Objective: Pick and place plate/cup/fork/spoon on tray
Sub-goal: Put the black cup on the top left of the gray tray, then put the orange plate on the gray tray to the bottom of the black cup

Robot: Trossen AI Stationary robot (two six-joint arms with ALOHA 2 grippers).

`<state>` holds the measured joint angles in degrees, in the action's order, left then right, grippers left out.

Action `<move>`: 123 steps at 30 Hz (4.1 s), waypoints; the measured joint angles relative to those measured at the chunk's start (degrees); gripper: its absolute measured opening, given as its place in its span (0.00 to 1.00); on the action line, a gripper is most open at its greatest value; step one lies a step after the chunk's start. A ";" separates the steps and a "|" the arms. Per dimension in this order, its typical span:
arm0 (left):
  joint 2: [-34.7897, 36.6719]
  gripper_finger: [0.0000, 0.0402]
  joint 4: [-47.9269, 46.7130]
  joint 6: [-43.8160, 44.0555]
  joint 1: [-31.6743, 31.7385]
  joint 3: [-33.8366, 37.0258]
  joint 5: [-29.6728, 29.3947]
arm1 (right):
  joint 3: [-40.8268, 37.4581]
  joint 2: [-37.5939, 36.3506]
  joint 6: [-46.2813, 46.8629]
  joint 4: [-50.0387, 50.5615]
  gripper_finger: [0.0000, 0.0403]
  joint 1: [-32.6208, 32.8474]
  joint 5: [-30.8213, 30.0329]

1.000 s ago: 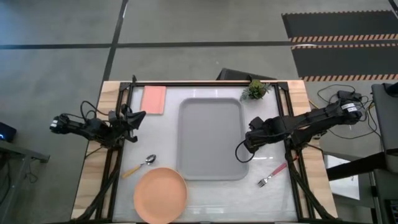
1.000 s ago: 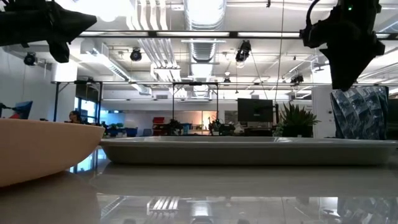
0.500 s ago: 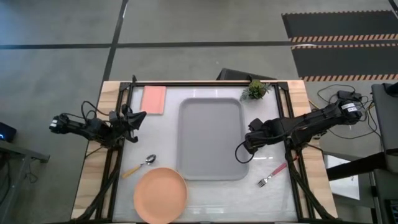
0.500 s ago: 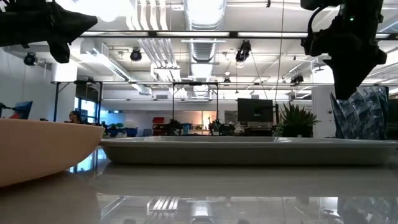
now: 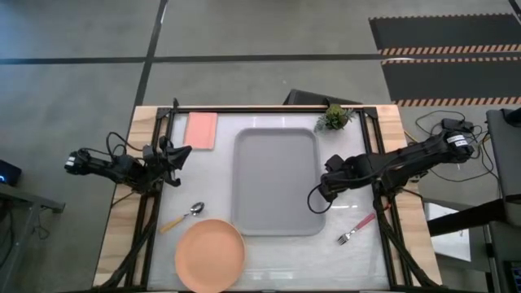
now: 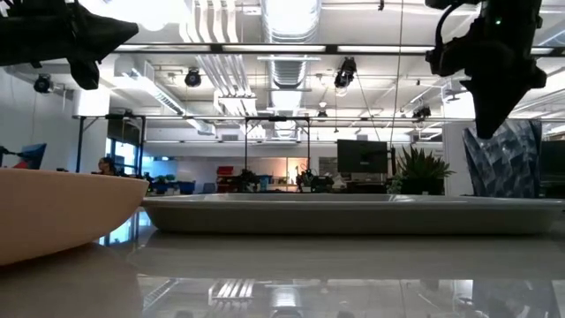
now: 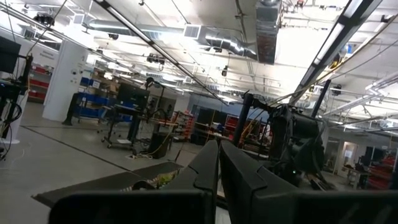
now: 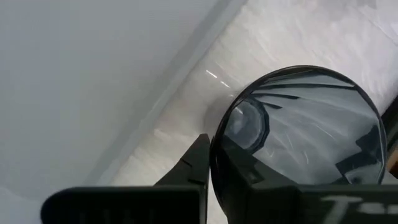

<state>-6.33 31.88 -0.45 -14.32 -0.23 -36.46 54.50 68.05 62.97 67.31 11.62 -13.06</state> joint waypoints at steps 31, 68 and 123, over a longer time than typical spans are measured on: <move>-0.02 0.00 0.15 0.01 0.01 0.00 -0.01 | 28.08 12.68 -33.21 -3.10 0.02 -16.64 -1.46; -0.46 0.00 0.15 0.00 0.02 0.00 -0.01 | 75.85 60.24 -65.75 -4.16 0.02 -26.24 11.61; -2.57 0.00 0.17 7.68 -0.03 -0.02 0.25 | 27.04 18.38 -53.18 -28.00 0.13 1.26 2.80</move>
<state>-8.89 32.05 7.23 -14.36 -0.25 -36.21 81.54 86.43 9.79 39.31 12.88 -10.26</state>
